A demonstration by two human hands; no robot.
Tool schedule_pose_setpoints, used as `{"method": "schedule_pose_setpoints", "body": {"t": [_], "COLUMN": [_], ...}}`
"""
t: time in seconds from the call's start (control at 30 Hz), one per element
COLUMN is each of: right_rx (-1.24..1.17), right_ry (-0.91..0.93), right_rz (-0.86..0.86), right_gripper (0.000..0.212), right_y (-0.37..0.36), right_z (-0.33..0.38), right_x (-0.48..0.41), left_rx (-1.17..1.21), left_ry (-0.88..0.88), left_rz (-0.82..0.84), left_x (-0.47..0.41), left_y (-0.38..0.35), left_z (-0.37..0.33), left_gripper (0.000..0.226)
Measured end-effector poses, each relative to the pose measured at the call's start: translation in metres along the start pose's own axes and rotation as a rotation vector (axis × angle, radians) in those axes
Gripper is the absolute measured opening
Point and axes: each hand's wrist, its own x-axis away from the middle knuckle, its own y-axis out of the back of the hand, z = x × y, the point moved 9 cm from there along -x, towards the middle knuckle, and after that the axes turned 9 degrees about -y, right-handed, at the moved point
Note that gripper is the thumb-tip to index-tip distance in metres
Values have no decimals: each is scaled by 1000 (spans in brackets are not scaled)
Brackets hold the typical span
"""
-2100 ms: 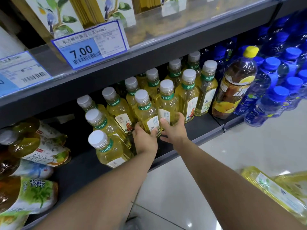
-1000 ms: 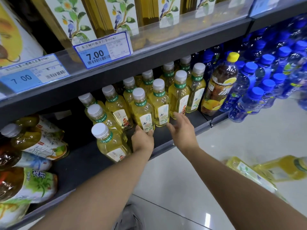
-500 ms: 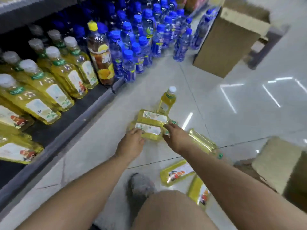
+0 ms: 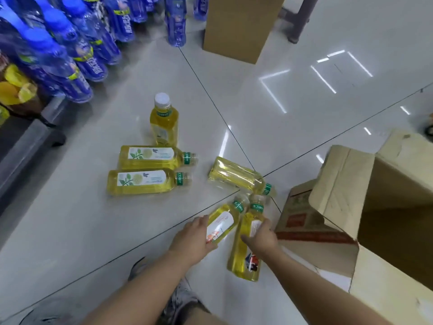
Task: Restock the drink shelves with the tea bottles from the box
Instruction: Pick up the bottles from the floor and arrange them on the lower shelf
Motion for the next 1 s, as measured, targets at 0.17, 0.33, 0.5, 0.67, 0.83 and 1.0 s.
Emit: {"method": "schedule_pose_setpoints", "body": {"t": [0.17, 0.33, 0.5, 0.67, 0.83, 1.0], "right_rx": [-203, -261, -173, -116, -105, -55], "right_ry": [-167, -165, 133, 420, 730, 985], "right_rz": [-28, -71, -66, -50, -14, 85], "right_gripper": [96, 82, 76, 83, 81, 81], "right_y": [-16, -15, -4, -3, -20, -71], "right_z": [-5, 0, 38, 98, 197, 291], "right_x": [-25, -16, 29, 96, 178, 271], "left_rx": [-25, -21, 104, 218, 407, 580], "left_ry": [17, 119, 232, 332, 481, 644], "left_rz": [-9, -21, -226, -492, -827, -1126], "left_x": [-27, -30, 16, 76, 160, 252], "left_y": [-18, -15, 23, 86, 146, 184], "left_z": [-1, 3, 29, 50, 84, 152], "left_gripper": [99, 92, 88, 97, 97, 92]}}
